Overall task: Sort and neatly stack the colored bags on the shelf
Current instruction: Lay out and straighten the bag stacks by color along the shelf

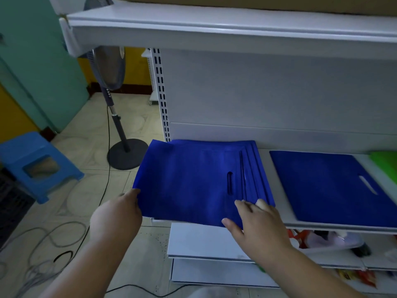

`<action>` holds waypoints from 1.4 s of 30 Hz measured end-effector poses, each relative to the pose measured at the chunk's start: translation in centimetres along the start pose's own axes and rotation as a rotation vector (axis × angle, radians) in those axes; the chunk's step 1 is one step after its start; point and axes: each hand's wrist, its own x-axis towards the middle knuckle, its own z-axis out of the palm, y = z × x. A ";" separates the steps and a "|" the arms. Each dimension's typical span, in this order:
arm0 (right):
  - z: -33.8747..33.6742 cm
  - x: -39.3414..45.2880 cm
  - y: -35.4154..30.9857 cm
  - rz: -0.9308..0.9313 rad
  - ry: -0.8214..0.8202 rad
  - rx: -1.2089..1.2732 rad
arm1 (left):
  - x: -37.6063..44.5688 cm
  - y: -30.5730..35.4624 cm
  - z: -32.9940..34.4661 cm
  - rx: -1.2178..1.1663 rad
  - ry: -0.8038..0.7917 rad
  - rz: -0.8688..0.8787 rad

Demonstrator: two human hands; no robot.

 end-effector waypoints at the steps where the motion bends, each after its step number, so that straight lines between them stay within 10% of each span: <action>1: -0.2 -0.2 0.1 0.005 -0.013 0.020 | -0.2 -0.3 0.0 -0.012 0.006 -0.010; 11: -2.3 0.1 0.2 0.257 -0.136 0.703 | -3.7 -0.7 0.4 -0.329 0.015 -0.104; 17: -4.3 0.5 3.6 -0.074 0.193 0.334 | -5.4 2.2 1.0 -0.379 0.101 -0.121; 30: -6.3 -3.8 22.8 0.116 0.415 0.355 | -7.5 21.6 2.5 -0.468 0.110 0.104; 42: -2.0 -5.0 39.3 0.334 -0.131 0.502 | -11.0 37.1 4.4 -0.271 -0.030 0.224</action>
